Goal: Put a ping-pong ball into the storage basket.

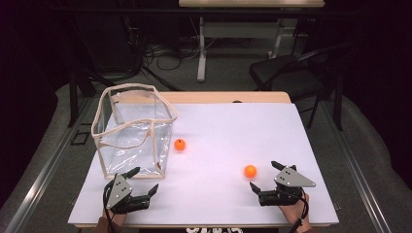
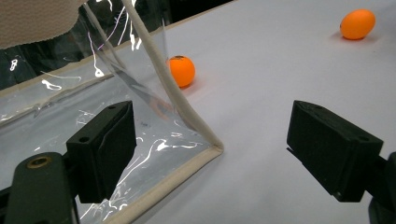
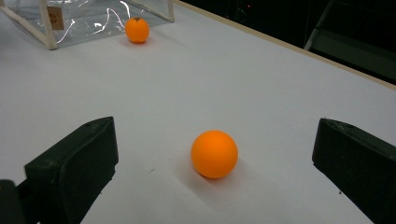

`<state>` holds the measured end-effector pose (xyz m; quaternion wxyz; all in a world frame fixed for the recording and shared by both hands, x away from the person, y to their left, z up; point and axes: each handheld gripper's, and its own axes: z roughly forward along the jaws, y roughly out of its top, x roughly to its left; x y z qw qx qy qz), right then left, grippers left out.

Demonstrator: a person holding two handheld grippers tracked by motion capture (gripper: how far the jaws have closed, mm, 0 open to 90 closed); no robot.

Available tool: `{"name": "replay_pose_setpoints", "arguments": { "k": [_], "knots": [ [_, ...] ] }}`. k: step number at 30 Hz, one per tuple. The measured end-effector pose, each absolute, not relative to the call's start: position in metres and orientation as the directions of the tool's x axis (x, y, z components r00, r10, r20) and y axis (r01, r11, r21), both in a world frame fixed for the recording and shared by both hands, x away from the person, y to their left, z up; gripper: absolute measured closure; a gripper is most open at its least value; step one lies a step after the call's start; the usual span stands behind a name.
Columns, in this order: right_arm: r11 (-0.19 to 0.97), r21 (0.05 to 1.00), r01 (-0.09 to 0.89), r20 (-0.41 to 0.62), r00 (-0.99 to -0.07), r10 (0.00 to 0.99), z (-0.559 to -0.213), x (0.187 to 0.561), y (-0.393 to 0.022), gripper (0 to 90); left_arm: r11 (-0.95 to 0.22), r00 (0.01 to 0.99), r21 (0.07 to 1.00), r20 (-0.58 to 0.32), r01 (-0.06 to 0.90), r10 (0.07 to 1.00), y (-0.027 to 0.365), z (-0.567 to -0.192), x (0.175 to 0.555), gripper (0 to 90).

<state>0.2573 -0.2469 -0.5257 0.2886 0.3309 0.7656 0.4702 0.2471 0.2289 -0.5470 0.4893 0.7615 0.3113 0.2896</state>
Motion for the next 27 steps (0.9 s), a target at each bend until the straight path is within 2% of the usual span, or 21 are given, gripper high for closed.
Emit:
{"name": "replay_pose_setpoints", "arguments": {
  "k": [27],
  "knots": [
    [0.365,0.873,0.323,-0.082,-0.641,0.763,-0.534,0.288,-0.230,0.0,-0.339,0.642,0.920,0.141,0.195,0.754,0.229,-0.547,0.249,15.8]
  ]
}}
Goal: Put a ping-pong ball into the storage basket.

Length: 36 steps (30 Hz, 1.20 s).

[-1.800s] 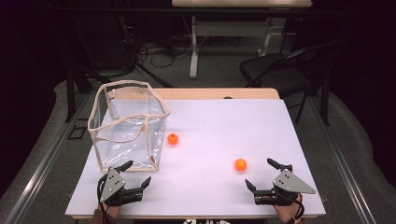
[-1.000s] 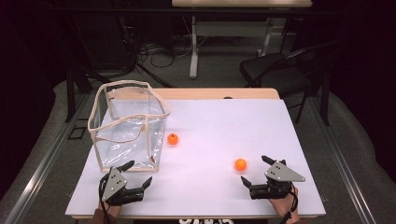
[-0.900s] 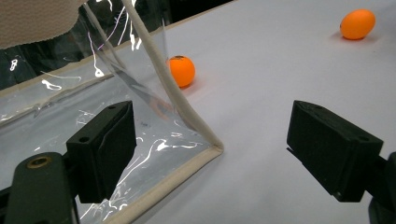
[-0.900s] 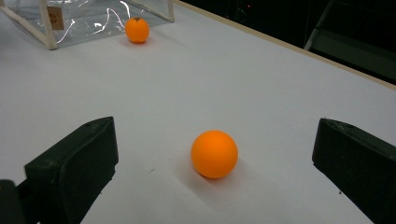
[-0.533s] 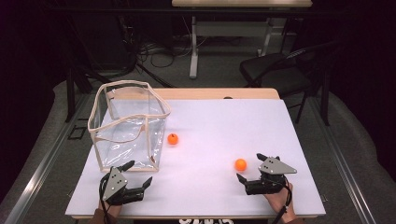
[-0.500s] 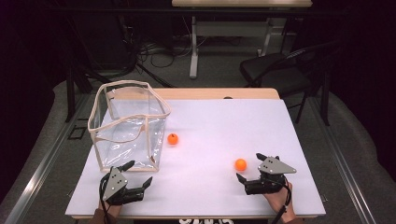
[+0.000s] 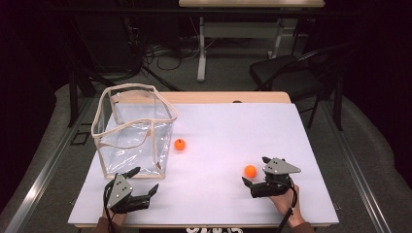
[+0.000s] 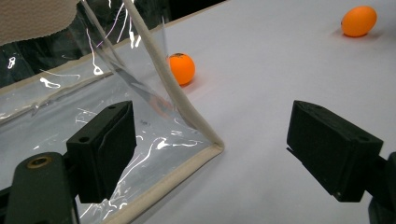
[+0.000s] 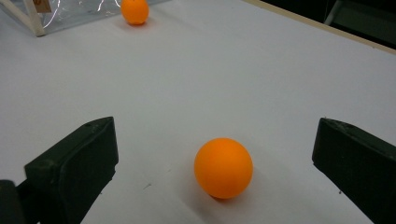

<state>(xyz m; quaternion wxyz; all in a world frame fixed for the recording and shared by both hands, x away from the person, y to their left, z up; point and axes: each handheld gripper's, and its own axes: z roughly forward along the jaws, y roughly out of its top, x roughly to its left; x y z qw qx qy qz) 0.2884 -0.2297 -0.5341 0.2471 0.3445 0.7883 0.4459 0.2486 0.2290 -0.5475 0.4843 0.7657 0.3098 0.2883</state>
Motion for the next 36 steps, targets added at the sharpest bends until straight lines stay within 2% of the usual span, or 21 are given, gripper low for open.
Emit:
{"name": "replay_pose_setpoints", "arguments": {
  "k": [25,33,36],
  "knots": [
    [0.406,0.810,0.422,-0.044,-0.648,0.761,-0.549,0.311,-0.220,0.3,-0.341,0.644,0.920,0.142,0.195,0.752,0.229,-0.547,0.248,15.8],
    [0.419,0.798,0.434,-0.046,-0.649,0.759,-0.550,0.311,-0.219,6.7,-0.340,0.644,0.920,0.142,0.194,0.752,0.229,-0.547,0.248,15.8],
    [0.434,0.780,0.451,-0.049,-0.648,0.760,-0.551,0.314,-0.219,14.6,-0.339,0.643,0.921,0.143,0.193,0.752,0.229,-0.547,0.248,15.8]
  ]
}}
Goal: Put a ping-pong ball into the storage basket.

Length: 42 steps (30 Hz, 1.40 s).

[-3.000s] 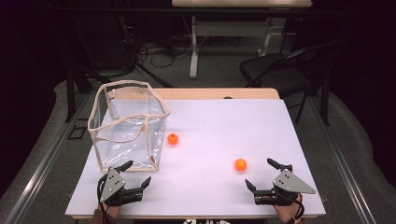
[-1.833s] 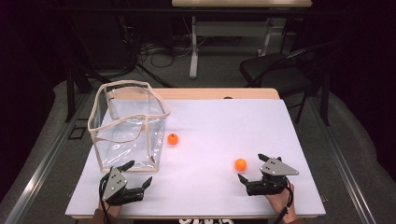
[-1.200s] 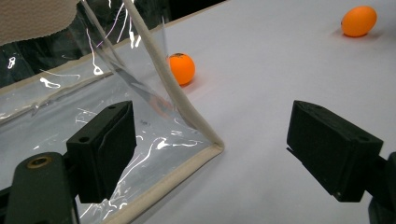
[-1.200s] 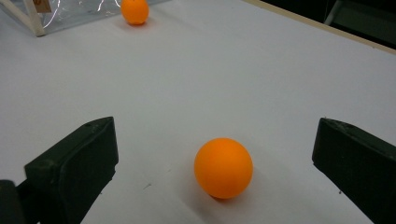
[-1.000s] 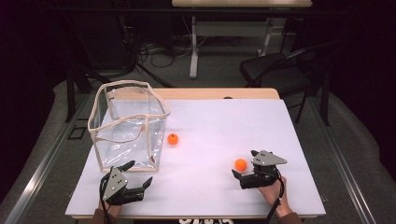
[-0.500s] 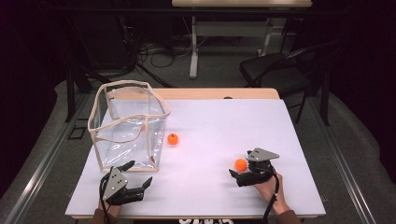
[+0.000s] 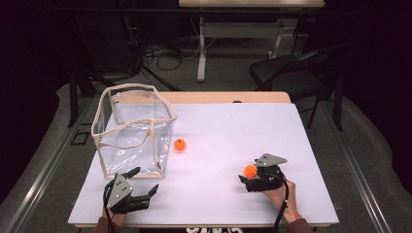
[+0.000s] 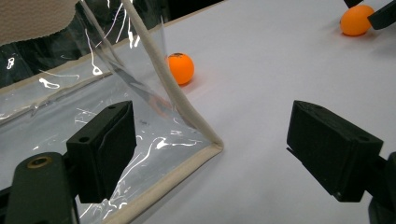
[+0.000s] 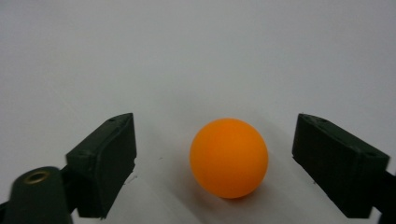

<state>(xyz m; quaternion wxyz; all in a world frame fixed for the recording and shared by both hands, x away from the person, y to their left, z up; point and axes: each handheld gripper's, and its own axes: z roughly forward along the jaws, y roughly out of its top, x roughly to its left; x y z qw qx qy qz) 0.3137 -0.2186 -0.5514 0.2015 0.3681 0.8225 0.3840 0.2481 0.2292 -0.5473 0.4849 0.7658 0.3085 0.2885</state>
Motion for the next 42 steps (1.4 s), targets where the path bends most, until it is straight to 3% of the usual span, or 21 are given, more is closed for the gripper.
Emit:
{"name": "replay_pose_setpoints", "arguments": {
  "k": [26,42],
  "knots": [
    [0.479,0.705,0.523,-0.069,-0.622,0.780,-0.5579,0.3195,-0.2172,49.6,-0.344,0.642,0.919,0.146,0.195,0.752,0.2295,-0.5472,0.2482,15.8],
    [0.475,0.721,0.505,-0.083,-0.616,0.783,-0.5484,0.3171,-0.2185,50.0,-0.346,0.644,0.918,0.146,0.195,0.751,0.2293,-0.5472,0.2482,15.7]
  ]
}}
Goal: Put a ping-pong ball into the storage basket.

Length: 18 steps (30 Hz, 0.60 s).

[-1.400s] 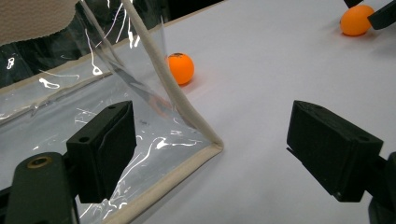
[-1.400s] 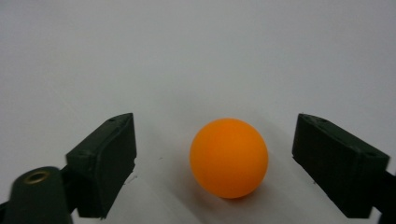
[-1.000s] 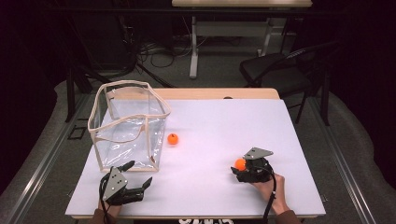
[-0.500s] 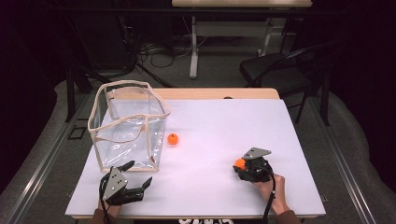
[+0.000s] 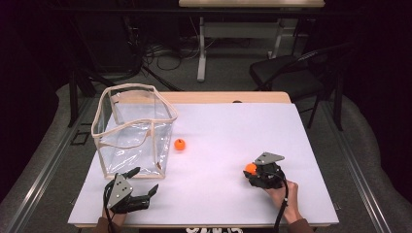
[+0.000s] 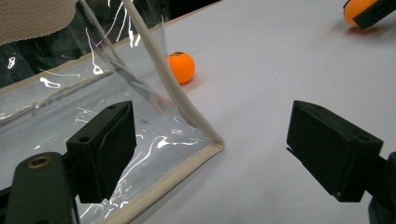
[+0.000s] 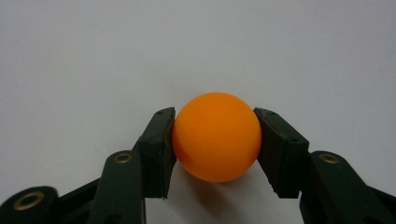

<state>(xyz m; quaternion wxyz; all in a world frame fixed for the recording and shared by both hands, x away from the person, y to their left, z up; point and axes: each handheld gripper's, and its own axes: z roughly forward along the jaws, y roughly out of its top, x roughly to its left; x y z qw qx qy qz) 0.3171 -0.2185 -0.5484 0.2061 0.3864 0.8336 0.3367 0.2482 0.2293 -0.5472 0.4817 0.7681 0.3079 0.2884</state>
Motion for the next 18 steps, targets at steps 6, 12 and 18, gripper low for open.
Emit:
{"name": "replay_pose_setpoints", "arguments": {
  "k": [6,12,18],
  "knots": [
    [0.469,0.729,0.498,-0.088,-0.611,0.787,-0.543,0.315,-0.219,50.0,-0.346,0.646,0.918,0.146,0.195,0.750,0.229,-0.547,0.248,15.8],
    [0.465,0.738,0.489,-0.092,-0.611,0.787,-0.537,0.313,-0.219,50.2,-0.346,0.646,0.918,0.146,0.194,0.749,0.229,-0.547,0.248,15.8],
    [0.467,0.746,0.475,-0.099,-0.614,0.783,-0.530,0.311,-0.218,50.4,-0.346,0.646,0.917,0.144,0.197,0.750,0.229,-0.547,0.248,15.8]
  ]
}}
